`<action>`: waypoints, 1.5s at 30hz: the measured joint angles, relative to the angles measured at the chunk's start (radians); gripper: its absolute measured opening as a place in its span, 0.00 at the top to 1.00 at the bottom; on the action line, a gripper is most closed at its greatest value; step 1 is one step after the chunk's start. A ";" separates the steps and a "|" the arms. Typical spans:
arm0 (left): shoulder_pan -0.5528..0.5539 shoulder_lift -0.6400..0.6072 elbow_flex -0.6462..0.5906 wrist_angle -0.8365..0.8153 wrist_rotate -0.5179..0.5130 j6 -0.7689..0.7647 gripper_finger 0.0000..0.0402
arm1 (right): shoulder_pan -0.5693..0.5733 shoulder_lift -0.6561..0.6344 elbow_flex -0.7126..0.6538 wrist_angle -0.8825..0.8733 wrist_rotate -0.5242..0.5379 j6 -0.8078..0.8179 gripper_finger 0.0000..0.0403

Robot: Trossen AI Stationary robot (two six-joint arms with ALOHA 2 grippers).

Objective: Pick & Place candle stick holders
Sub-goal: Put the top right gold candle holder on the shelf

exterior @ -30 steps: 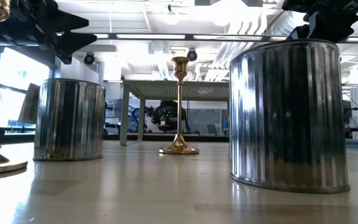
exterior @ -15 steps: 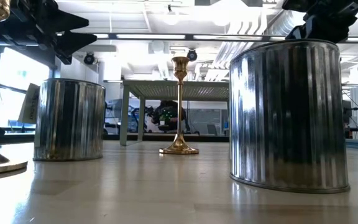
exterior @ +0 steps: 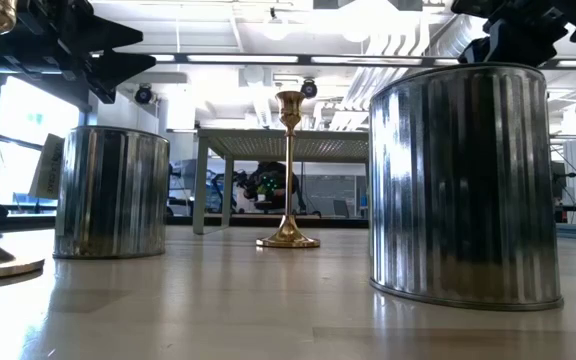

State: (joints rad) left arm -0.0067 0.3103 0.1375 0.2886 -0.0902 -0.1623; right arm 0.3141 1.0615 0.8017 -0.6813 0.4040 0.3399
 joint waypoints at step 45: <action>0.000 0.000 0.000 -0.037 0.000 0.000 0.46 | -0.131 0.161 0.001 0.144 -0.103 -0.095 0.56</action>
State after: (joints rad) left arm -0.0067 0.3100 0.1375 0.2515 -0.0906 -0.1623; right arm 0.1829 1.2221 0.8024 -0.5373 0.3015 0.2451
